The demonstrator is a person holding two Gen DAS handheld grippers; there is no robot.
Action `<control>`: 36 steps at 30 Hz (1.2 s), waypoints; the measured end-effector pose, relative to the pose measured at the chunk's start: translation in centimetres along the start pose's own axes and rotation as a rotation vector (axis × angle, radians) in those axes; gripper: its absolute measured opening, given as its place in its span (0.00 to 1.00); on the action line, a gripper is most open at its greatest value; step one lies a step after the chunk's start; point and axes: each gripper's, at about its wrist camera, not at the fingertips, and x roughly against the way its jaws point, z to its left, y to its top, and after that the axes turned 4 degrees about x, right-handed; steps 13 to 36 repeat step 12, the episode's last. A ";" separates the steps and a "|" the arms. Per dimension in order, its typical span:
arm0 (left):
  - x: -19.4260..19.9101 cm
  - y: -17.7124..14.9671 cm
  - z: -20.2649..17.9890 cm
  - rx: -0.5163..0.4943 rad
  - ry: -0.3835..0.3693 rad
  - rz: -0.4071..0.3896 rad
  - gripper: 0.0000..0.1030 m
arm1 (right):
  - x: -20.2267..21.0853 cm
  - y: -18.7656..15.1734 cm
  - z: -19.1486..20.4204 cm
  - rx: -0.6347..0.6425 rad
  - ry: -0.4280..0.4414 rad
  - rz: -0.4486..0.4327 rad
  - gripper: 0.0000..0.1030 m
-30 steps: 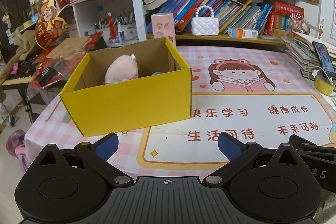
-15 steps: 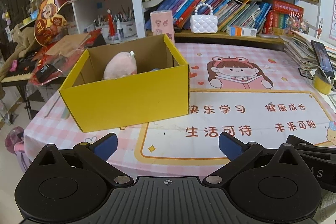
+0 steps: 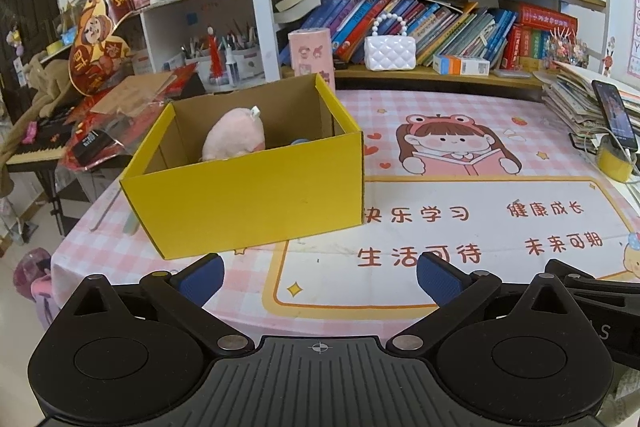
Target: Organize objects
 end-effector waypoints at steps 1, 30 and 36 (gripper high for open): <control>-0.1 0.0 0.0 0.000 -0.001 0.003 1.00 | 0.0 0.0 0.0 0.000 0.000 0.001 1.00; -0.6 0.2 -0.3 0.008 -0.020 0.006 1.00 | -0.8 0.4 -0.2 -0.005 0.015 0.034 1.00; -0.6 0.2 -0.3 0.008 -0.020 0.006 1.00 | -0.8 0.4 -0.2 -0.005 0.015 0.034 1.00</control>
